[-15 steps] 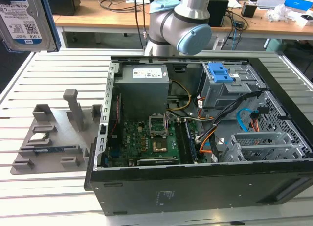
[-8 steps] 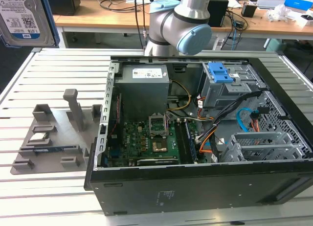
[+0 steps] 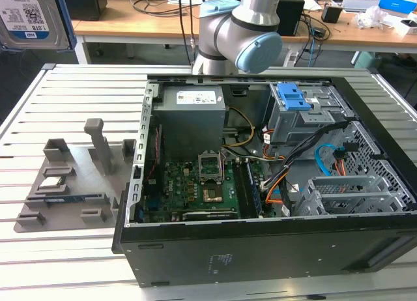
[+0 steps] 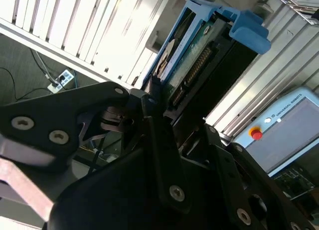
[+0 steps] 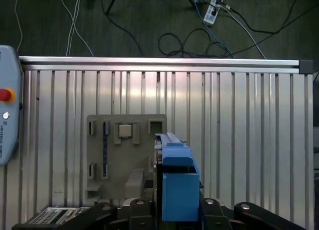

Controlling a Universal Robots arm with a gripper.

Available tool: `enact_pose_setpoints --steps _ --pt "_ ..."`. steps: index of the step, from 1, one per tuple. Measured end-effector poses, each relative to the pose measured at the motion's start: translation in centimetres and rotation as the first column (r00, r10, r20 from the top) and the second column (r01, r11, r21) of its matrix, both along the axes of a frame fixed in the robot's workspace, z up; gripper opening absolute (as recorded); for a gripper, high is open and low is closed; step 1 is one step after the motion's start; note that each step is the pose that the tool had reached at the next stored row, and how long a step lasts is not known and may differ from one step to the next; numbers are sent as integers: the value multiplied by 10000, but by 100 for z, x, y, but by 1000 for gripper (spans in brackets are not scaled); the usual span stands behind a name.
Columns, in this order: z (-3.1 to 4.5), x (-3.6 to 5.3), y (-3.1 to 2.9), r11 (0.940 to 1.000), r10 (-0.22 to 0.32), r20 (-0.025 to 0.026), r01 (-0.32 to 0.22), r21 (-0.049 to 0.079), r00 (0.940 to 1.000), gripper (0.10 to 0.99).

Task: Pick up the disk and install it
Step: 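Pick up the disk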

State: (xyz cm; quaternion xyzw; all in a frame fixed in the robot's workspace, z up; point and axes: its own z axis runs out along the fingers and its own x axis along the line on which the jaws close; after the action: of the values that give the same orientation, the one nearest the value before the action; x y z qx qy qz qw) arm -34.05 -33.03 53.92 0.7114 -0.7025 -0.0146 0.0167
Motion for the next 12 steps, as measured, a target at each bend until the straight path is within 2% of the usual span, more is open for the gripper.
enact_pose_setpoints --steps 12 --pt "317 17 21 10000 0 -4 0 0 10000 365"
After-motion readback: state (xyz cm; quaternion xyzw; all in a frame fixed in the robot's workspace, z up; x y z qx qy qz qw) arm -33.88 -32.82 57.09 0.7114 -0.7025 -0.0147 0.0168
